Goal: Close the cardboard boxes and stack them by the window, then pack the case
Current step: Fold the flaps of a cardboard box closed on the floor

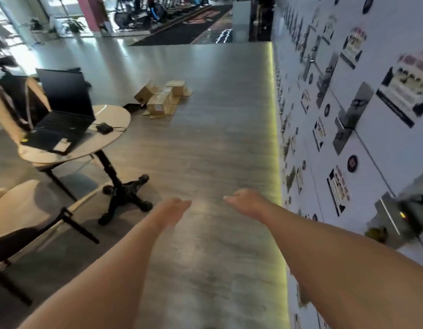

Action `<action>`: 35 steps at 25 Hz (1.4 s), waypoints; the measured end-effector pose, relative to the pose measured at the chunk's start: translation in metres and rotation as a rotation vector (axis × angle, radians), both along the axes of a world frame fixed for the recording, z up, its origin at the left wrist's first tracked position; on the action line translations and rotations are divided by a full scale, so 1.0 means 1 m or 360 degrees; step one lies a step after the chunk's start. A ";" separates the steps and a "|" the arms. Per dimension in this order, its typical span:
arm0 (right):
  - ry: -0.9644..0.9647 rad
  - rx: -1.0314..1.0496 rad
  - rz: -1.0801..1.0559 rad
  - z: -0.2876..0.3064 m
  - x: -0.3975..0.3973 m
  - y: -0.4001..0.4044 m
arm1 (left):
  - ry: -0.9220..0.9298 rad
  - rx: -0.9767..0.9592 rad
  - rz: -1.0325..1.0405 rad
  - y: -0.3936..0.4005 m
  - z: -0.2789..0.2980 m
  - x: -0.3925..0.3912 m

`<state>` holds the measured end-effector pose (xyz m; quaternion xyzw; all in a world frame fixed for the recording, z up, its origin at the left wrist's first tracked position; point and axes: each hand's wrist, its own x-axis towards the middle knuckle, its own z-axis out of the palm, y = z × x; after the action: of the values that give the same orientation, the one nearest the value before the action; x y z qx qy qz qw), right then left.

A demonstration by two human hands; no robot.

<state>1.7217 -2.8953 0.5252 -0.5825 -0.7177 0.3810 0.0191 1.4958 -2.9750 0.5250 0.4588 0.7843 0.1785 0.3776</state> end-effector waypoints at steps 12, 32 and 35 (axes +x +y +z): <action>0.0115 -0.0021 -0.0112 0.003 -0.045 0.320 | 0.0151 0.0122 -0.0381 0.346 0.004 -0.061; -0.0022 0.0029 0.0081 0.003 -0.212 0.959 | 0.0104 0.0071 -0.0101 0.959 0.003 -0.245; -0.0028 0.0050 0.0099 0.003 -0.233 1.059 | 0.0098 0.0082 -0.0075 1.055 0.011 -0.268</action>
<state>1.4886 -1.8364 0.5286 -0.5628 -0.7416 0.3649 0.0101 1.2280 -1.9203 0.5359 0.4920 0.7797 0.1754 0.3454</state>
